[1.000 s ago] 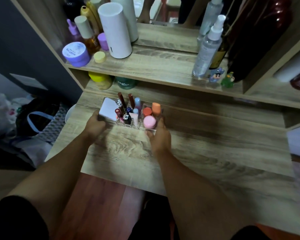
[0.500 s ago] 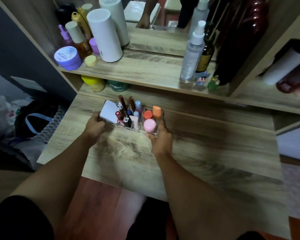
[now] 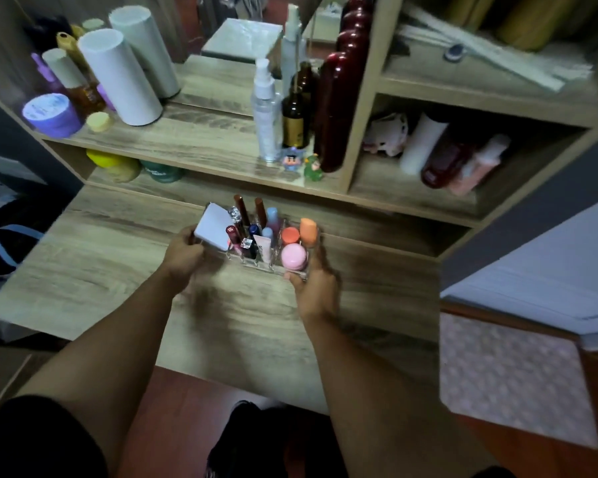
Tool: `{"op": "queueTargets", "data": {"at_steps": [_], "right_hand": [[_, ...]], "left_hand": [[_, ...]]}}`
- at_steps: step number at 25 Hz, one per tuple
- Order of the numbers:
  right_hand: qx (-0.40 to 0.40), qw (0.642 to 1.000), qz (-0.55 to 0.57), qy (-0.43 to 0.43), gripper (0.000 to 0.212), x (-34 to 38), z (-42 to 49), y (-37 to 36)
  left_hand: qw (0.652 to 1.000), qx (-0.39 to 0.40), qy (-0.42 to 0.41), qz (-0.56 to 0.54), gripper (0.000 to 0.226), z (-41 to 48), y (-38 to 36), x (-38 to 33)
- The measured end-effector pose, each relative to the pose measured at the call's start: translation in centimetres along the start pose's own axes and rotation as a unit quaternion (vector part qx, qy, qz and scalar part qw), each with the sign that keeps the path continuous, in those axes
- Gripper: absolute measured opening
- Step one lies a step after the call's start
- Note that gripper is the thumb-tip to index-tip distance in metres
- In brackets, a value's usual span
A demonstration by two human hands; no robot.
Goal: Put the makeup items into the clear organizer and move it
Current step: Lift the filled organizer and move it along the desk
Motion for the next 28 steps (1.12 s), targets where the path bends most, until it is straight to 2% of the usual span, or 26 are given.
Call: {"op": "queueTargets", "data": {"at_steps": [4,11,21,28], "right_hand": [[0.003,0.999,-0.032,-0.009,0.088,-4.1,0.2,3.2],[-0.006,1.000,-0.015,-0.009,0.088,-9.1,0.8,6.6],[-0.017,1.000,-0.021,-0.001,0.097,-12.0,2.2,8.5],[0.005,1.000,0.002,0.015,0.088,-12.5,2.7,9.3]], "left_hand": [[0.999,0.016,0.016,-0.030,0.053,-1.8,-5.0,0.1],[0.997,0.036,0.052,-0.034,0.062,-4.1,-10.9,-0.1],[0.998,-0.007,0.050,0.034,0.057,-5.7,-14.0,-1.4],[0.996,0.004,0.056,0.067,0.059,-6.7,-14.8,-2.2]]}}
Point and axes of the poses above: each hand's wrist, its own z-axis towards the middle knuckle, its own y-axis out of the back of the hand, x = y × z, the point moved 7 cm from there along z, towards the middle knuckle, and after that the axes turned 7 degrees about -y, right-handed, at the moved point
